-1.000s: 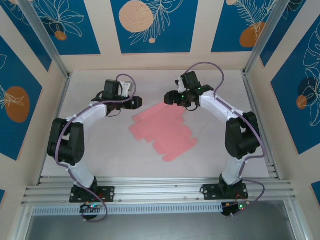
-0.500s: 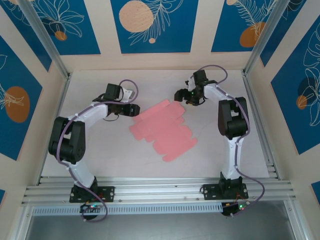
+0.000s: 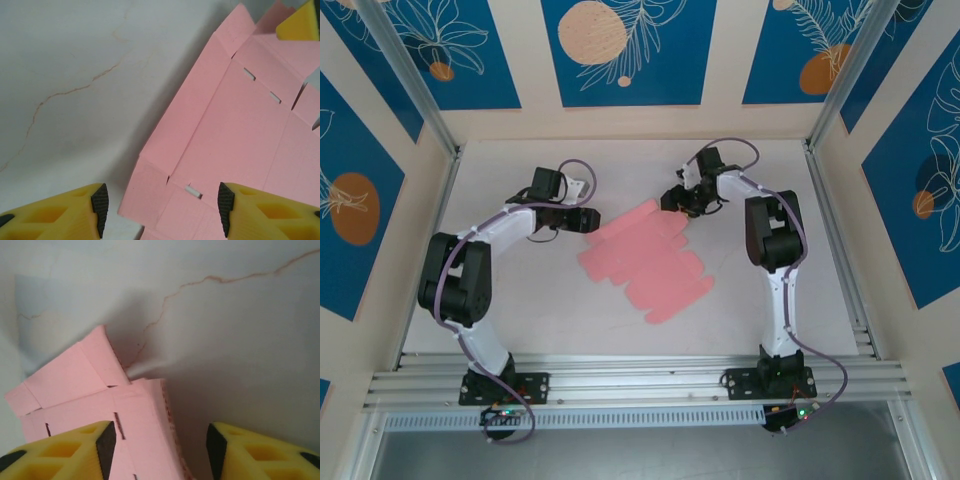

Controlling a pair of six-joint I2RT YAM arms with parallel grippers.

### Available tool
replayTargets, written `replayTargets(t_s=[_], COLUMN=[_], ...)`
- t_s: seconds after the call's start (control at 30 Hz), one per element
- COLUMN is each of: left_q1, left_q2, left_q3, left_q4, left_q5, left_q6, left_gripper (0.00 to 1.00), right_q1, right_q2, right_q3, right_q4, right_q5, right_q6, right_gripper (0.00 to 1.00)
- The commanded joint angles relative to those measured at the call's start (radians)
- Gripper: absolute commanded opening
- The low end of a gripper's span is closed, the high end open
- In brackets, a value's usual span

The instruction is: Fold the paper box

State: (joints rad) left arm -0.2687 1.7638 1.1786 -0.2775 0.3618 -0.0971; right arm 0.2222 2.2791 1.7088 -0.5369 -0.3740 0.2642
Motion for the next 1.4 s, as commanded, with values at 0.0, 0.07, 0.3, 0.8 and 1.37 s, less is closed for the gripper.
replayTargets(t_s=[0.0,0.07,0.3,0.8,1.37], left_q1=[0.001,0.003,0.027,0.054,0.042], left_q2=[-0.022,-0.044,-0.159,-0.161,0.100], left_q3=[0.003,0.004,0.019,0.218,0.421], left_q4=[-0.019,-0.025,-0.035,-0.073,-0.356], left_q5=[0.001,-0.003,-0.002,0.278,0.393], left_q6=[0.009,0.020,0.065,0.369,0.631], left_gripper=[0.62,0.64,0.71,1.00,0.79], right_q1=[0.010,0.017,0.066,0.060,0.078], right_q2=[0.003,-0.036,-0.288,-0.658,-0.702], right_q3=[-0.002,-0.018,-0.184,-0.592,-0.603], right_q4=[-0.009,-0.002,0.119,0.588,0.690], right_q5=[-0.039,-0.021,0.140,0.057,-0.039], right_q6=[0.001,-0.012,-0.073,-0.135,-0.109], right_gripper=[0.35,0.23,0.03,0.00,0.00])
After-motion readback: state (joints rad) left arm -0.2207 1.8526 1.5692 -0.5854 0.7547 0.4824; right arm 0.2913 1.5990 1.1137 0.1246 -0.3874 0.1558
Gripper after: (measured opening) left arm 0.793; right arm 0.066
